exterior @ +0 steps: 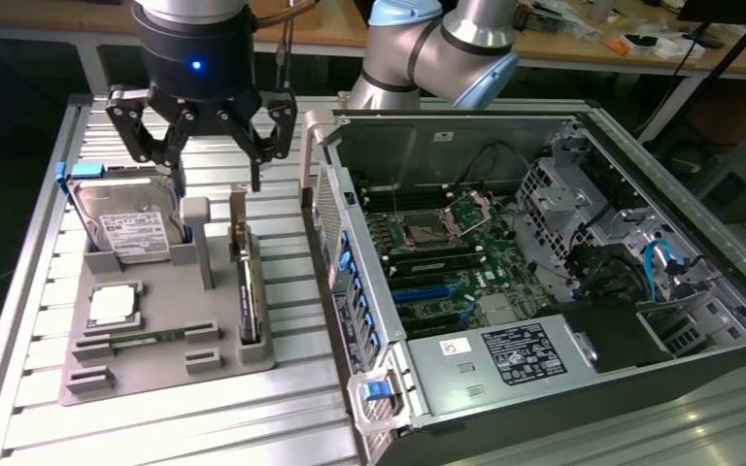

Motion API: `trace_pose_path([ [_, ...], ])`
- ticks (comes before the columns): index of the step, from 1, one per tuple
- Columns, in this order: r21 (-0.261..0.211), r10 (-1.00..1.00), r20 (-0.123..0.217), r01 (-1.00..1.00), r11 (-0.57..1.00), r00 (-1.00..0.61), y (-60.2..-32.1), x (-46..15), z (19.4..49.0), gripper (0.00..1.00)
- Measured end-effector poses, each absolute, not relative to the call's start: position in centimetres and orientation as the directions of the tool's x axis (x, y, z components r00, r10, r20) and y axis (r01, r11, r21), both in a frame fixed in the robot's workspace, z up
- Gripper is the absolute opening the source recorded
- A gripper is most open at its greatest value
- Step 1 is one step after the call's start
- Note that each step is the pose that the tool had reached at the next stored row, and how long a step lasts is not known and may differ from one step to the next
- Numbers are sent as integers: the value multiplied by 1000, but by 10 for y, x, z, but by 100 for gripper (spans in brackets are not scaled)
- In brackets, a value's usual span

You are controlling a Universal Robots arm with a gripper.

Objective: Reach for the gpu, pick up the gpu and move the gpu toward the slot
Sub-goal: 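Reach for the gpu, then pick up the gpu and move the gpu toward the slot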

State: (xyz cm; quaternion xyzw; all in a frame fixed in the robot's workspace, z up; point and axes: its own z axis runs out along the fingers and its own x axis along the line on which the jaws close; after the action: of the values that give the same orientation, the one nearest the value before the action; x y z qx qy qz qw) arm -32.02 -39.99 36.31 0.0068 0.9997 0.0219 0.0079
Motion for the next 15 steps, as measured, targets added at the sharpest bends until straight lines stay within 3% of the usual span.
trace_pose_path([
  [15, 34, -140, -13, -141, 989, -990, -401, -320, 337, 72],
])
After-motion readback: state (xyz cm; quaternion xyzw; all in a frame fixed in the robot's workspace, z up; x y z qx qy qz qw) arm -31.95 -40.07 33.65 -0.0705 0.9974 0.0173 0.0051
